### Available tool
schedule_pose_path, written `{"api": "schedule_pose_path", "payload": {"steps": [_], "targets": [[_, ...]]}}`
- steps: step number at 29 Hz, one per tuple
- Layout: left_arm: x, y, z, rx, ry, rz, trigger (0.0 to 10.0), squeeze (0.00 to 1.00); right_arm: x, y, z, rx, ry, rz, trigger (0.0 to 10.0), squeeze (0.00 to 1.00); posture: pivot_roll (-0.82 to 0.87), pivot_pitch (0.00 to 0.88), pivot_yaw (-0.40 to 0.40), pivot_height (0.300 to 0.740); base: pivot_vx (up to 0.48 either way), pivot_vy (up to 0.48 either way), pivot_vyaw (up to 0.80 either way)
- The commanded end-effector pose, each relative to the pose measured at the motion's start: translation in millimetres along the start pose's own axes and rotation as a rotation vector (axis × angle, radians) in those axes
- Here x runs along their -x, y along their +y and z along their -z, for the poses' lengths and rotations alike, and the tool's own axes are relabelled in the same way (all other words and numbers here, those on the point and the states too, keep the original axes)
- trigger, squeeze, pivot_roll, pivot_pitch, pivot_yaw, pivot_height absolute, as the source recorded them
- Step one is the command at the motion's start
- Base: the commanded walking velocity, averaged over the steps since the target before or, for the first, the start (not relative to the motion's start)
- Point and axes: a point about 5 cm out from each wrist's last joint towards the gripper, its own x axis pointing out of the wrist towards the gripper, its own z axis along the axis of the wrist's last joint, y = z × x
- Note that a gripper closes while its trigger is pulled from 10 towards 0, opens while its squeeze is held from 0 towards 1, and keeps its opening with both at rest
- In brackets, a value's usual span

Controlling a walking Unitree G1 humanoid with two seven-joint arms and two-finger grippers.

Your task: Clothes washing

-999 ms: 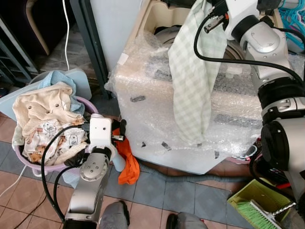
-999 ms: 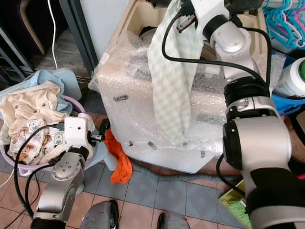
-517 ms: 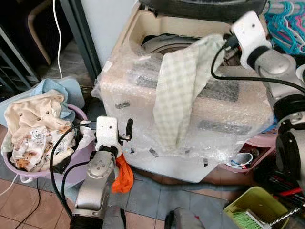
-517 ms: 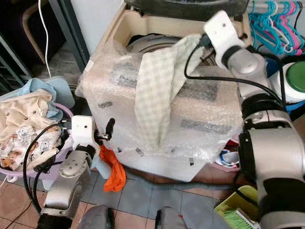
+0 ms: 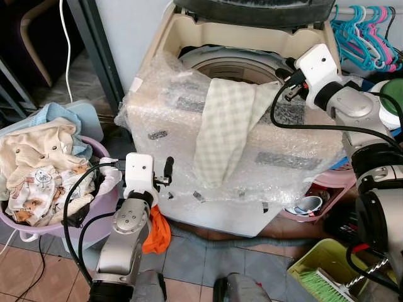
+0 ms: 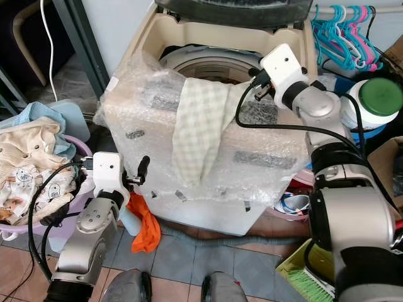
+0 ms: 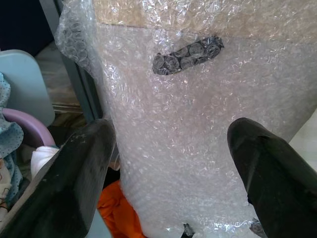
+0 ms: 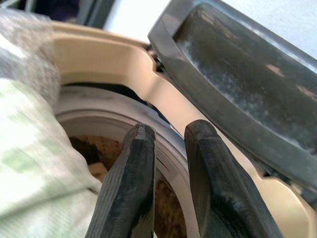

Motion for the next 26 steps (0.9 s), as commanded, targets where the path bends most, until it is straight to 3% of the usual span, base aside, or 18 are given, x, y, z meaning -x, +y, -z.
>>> {"api": "schedule_pose_path", "payload": {"steps": [1,4,6,7,12,13,14,15,21,26], "targets": [[0.2,0.2,2,-0.004,0.009,-0.004,10.0,0.0,2.8,3.0,-6,-0.038,-0.049,-0.099,10.0,0.0,-0.02,0.074,-0.02,0.74,0.0,0.0,0.0],[-0.6,0.7,3,-0.004,0.01,-0.001,10.0,0.0,9.8,20.6,-5,-0.067,-0.069,-0.265,10.0,0.0,-0.03,0.072,-0.018,0.74,0.0,0.0,0.0],[-1.1,0.6,3,-0.004,0.009,0.0,10.0,0.0,12.0,28.0,-3,-0.083,-0.067,-0.304,10.0,0.0,-0.03,0.072,-0.017,0.74,0.0,0.0,0.0],[-1.7,0.0,2,-0.004,0.008,0.003,10.0,0.0,14.4,38.9,6,-0.034,-0.039,-0.326,10.0,0.0,-0.03,0.071,-0.014,0.74,0.0,0.0,0.0],[-2.6,-0.9,2,-0.006,0.006,0.008,10.0,0.0,15.7,57.0,35,0.021,0.099,-0.24,10.0,0.0,-0.02,0.069,-0.01,0.74,0.0,0.0,0.0],[-2.5,-0.7,2,-0.006,0.006,0.008,10.0,0.0,16.2,59.8,41,0.013,0.129,-0.218,9.3,0.0,-0.02,0.068,-0.01,0.74,0.0,0.0,0.0],[-2.5,-0.6,2,-0.006,0.006,0.008,10.0,0.0,16.6,61.6,45,0.01,0.151,-0.195,0.9,0.0,-0.02,0.069,-0.009,0.74,0.0,0.0,0.0],[-2.5,-0.4,2,-0.007,0.006,0.007,10.0,0.0,18.0,63.3,48,0.005,0.17,-0.177,0.0,0.0,-0.02,0.069,-0.009,0.74,0.0,0.0,0.0],[-2.2,0.2,2,-0.009,0.007,0.007,10.0,0.0,17.4,71.4,48,0.049,0.169,-0.142,0.0,0.0,-0.02,0.071,-0.008,0.74,0.0,0.0,0.0],[-2.1,-0.5,2,-0.009,0.009,0.01,10.0,0.0,12.9,61.3,49,0.064,0.201,-0.064,0.0,0.0,-0.02,0.073,-0.011,0.74,0.0,0.0,0.0]]}}
